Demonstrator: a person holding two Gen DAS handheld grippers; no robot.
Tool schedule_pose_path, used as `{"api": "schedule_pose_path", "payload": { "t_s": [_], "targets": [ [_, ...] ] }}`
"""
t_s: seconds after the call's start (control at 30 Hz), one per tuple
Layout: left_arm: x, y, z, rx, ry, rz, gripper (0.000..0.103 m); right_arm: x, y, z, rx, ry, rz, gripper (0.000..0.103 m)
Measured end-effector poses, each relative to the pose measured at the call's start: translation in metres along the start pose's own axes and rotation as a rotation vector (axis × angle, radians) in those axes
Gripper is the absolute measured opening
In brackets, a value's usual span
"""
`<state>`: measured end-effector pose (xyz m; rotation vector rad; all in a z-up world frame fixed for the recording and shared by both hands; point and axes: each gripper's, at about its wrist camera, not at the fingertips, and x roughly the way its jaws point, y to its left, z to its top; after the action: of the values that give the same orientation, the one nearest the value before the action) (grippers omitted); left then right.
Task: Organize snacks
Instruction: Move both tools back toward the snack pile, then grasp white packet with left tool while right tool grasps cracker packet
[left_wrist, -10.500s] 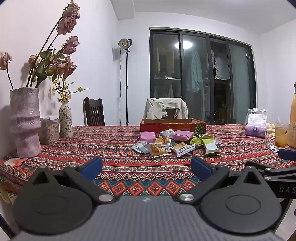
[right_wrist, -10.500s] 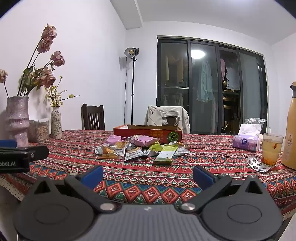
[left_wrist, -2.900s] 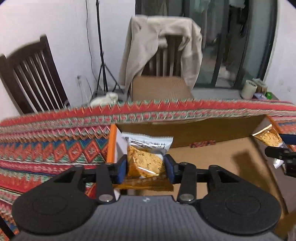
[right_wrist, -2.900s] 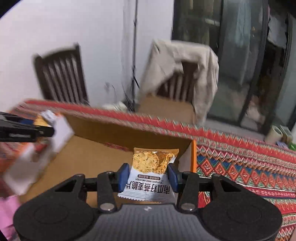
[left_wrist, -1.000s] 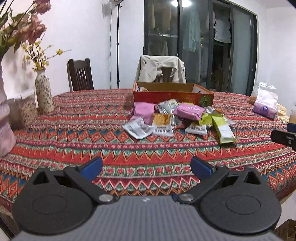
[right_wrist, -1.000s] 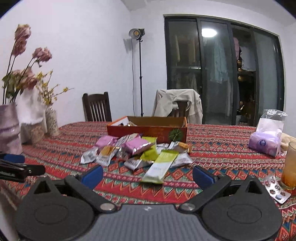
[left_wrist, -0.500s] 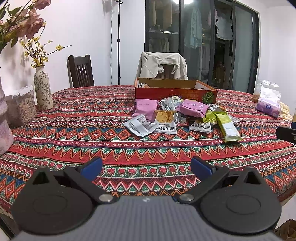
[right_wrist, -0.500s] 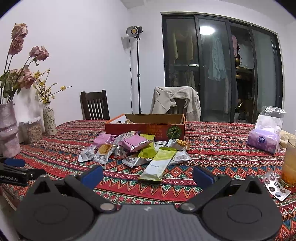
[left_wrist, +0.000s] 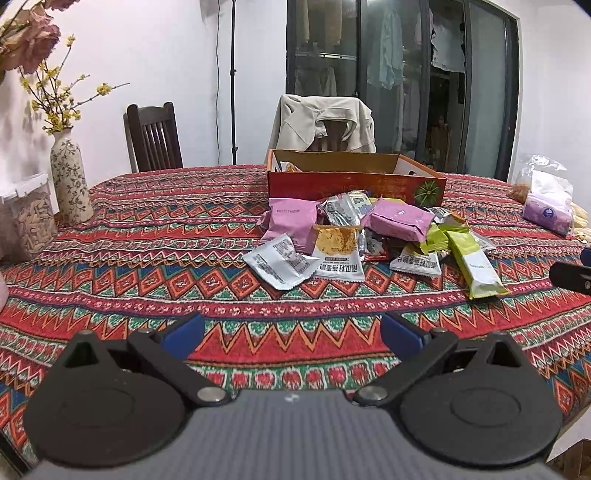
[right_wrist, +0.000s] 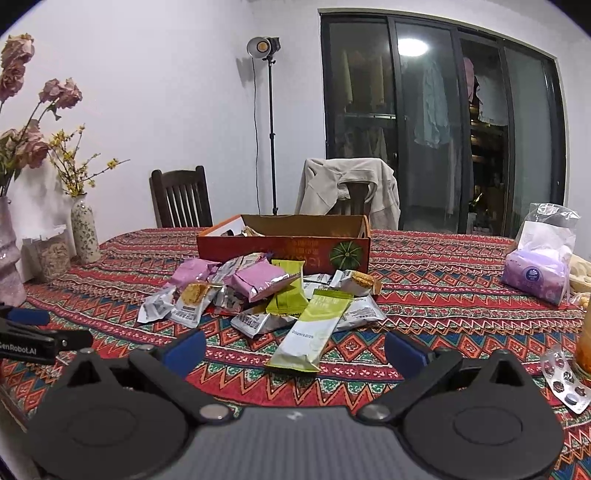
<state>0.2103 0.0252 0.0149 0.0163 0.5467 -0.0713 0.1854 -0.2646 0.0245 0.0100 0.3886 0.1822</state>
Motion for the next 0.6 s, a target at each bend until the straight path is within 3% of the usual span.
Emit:
{"api": "schedule_pose_path", "payload": {
  "t_s": [0.6],
  "targets": [
    [0.072, 0.018, 0.034, -0.006, 0.020, -0.040, 0.103, 0.070, 0.010, 0.024, -0.029, 0.052, 0.003, 0.103]
  ]
}}
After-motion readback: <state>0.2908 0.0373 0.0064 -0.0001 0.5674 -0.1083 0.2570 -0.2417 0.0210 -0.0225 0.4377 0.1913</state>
